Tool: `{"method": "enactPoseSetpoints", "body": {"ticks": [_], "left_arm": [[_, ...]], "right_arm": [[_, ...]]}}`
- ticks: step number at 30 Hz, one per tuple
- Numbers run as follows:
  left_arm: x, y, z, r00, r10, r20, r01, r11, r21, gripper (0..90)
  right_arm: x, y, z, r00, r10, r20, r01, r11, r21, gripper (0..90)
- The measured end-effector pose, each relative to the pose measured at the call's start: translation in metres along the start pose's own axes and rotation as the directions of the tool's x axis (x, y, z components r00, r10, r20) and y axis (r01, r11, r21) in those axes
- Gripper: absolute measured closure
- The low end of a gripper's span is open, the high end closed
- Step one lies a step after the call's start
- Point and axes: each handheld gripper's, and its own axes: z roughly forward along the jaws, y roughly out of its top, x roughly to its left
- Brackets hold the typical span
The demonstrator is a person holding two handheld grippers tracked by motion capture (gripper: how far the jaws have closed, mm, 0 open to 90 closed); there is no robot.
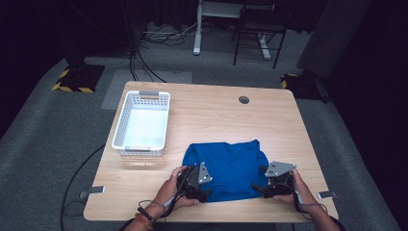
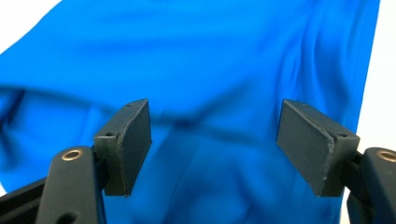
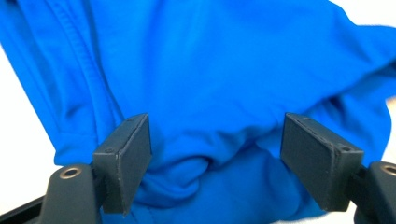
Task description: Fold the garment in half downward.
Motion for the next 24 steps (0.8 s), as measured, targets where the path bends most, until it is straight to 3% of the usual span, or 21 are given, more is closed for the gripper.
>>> {"method": "enactPoseSetpoints", "body": {"ticks": [4, 7, 10, 12, 16, 19, 21, 24], "left_arm": [[0.001, -0.009, -0.009, 0.9991, -0.039, -0.016, 0.039, 0.9992, -0.002, 24.6], [0.007, -0.014, -0.016, 0.9940, -0.110, 0.001, 0.109, 0.9931, -0.042, 24.3], [0.010, -0.018, -0.021, 0.9896, -0.143, -0.018, 0.142, 0.9883, -0.057, 22.8], [0.012, -0.020, -0.024, 0.9870, -0.157, -0.034, 0.155, 0.9859, -0.063, 20.0], [0.016, -0.023, -0.039, 0.9793, -0.202, -0.007, 0.200, 0.9715, -0.128, 19.9], [0.014, -0.025, -0.050, 0.9793, -0.202, 0.010, 0.201, 0.9676, -0.153, 19.4], [0.013, -0.026, -0.053, 0.9767, -0.215, 0.009, 0.213, 0.9645, -0.156, 19.4], [0.012, -0.027, -0.054, 0.9763, -0.216, -0.018, 0.211, 0.9671, -0.142, 19.3]], "right_arm": [[-0.006, -0.009, -0.007, 0.9992, 0.039, 0.007, -0.039, 0.999, 0.004, 23.3], [-0.010, -0.011, -0.011, 0.9986, 0.021, 0.049, -0.022, 0.999, 0.027, 22.5], [-0.011, -0.011, -0.015, 0.9969, 0.016, 0.077, -0.020, 0.999, 0.041, 23.7], [-0.006, -0.007, -0.018, 0.9969, 0.012, 0.077, -0.013, 1.000, 0.018, 24.6], [0.014, 0.015, -0.024, 0.9990, -0.038, 0.023, 0.038, 0.999, -0.020, 24.6], [0.034, 0.035, -0.021, 0.9958, -0.079, -0.046, 0.076, 0.995, -0.062, 24.4], [0.050, 0.050, -0.016, 0.9883, -0.126, -0.086, 0.120, 0.991, -0.064, 24.2], [0.075, 0.069, -0.003, 0.9681, -0.193, -0.160, 0.184, 0.980, -0.069, 24.1]]}}
